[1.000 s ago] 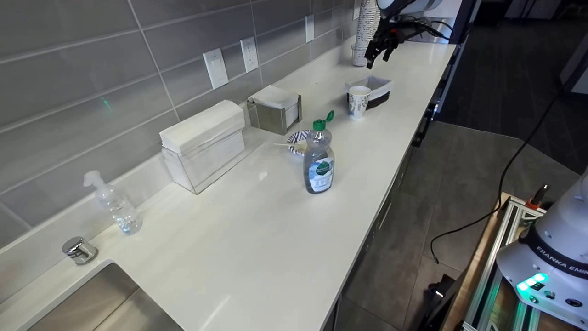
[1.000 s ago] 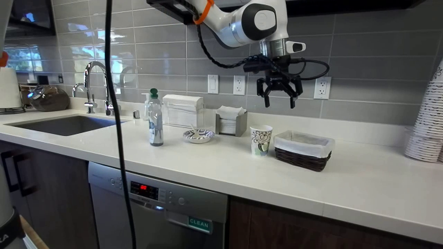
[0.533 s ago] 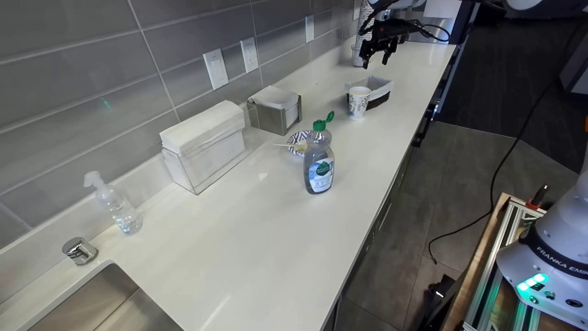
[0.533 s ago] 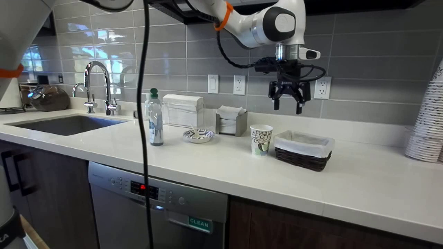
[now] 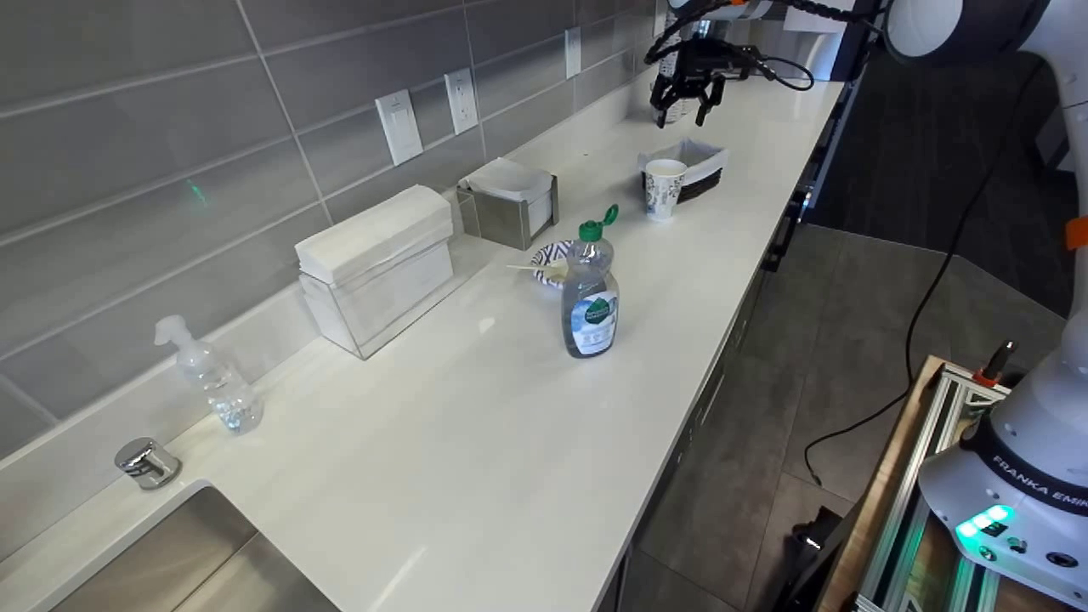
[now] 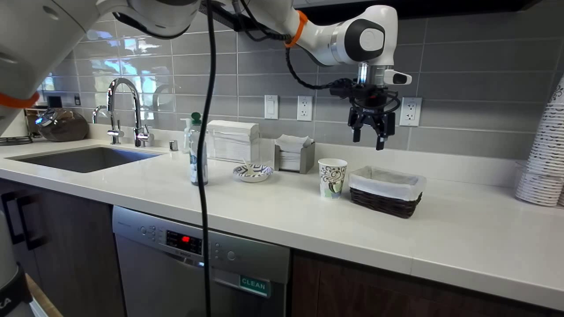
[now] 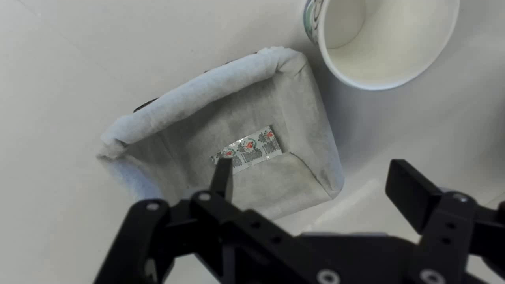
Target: Pour out the contents from the brown basket
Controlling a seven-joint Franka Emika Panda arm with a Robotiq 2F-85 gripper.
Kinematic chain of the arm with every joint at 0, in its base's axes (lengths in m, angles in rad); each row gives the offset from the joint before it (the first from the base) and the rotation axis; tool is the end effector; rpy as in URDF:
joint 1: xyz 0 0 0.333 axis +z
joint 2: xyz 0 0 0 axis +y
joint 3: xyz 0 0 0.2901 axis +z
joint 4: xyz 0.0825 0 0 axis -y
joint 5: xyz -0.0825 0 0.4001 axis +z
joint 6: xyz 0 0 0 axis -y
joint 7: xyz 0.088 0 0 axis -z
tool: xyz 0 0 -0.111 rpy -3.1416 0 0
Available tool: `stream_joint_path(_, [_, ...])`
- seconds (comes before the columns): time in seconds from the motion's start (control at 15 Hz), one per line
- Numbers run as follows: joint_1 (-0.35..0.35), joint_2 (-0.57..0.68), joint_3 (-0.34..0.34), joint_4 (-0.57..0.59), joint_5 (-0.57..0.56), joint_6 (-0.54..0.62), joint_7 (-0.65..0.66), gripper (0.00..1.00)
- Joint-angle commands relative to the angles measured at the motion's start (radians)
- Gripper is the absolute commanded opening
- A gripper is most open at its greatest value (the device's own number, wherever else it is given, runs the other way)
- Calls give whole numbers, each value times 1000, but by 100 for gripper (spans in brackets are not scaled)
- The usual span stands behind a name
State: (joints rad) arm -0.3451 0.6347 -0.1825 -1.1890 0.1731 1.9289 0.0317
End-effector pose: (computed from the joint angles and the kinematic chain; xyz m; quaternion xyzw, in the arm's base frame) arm 0.6662 -0.3348 0.4015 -0.9577 0.2804 -0.0627 0.0149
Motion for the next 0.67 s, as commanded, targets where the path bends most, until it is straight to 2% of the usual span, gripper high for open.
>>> stream_joint_path(0.0, [0, 1, 0, 3, 0, -1, 1, 100])
stream_joint_path(0.07, [7, 25, -5, 11, -17, 47, -6, 100])
stream_joint_path(0.27, [13, 52, 10, 29, -11, 57, -19, 100])
stream_joint_path(0.6, [5, 115, 58, 86, -17, 64, -114, 100])
